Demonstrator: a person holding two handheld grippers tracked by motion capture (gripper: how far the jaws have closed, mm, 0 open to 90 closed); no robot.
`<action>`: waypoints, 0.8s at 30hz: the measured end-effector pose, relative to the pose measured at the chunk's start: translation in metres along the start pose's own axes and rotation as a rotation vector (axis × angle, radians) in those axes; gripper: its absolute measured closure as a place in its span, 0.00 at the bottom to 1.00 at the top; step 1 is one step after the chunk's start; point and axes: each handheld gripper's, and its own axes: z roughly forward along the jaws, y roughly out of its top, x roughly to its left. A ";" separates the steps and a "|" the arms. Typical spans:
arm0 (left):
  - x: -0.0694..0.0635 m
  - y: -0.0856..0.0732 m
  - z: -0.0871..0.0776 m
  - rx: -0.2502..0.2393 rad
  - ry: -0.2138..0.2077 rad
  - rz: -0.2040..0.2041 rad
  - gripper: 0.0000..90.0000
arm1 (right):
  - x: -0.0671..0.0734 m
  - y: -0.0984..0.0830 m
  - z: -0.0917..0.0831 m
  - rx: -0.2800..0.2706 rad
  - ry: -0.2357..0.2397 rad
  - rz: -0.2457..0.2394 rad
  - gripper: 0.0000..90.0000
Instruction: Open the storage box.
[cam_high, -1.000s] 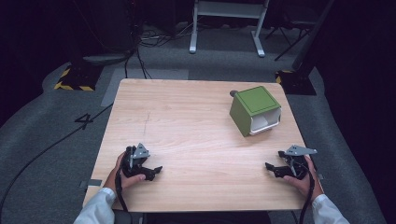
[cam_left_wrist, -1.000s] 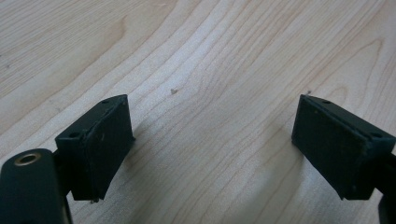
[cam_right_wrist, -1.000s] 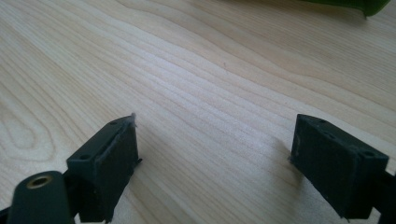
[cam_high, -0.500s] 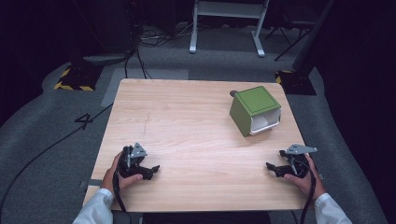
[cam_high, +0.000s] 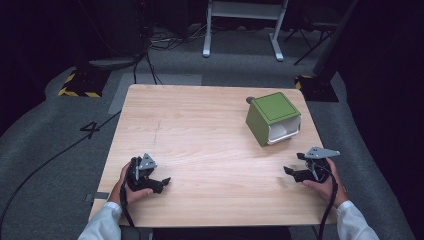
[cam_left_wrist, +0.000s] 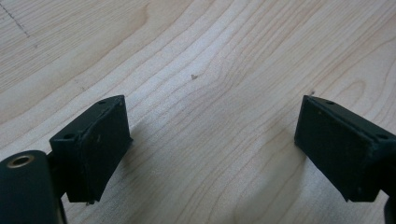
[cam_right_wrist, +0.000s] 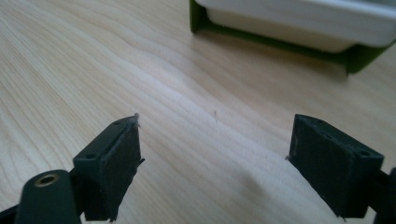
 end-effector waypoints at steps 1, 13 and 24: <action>0.000 0.000 0.000 0.001 0.001 0.002 0.12 | 0.000 0.003 0.000 -0.008 0.003 -0.010 0.20; 0.001 0.000 0.000 0.002 0.001 0.007 0.12 | 0.003 0.048 0.003 -0.087 0.038 -0.083 0.20; 0.001 -0.001 -0.001 0.002 -0.002 0.006 0.12 | 0.016 0.078 0.024 -0.088 0.065 -0.129 0.21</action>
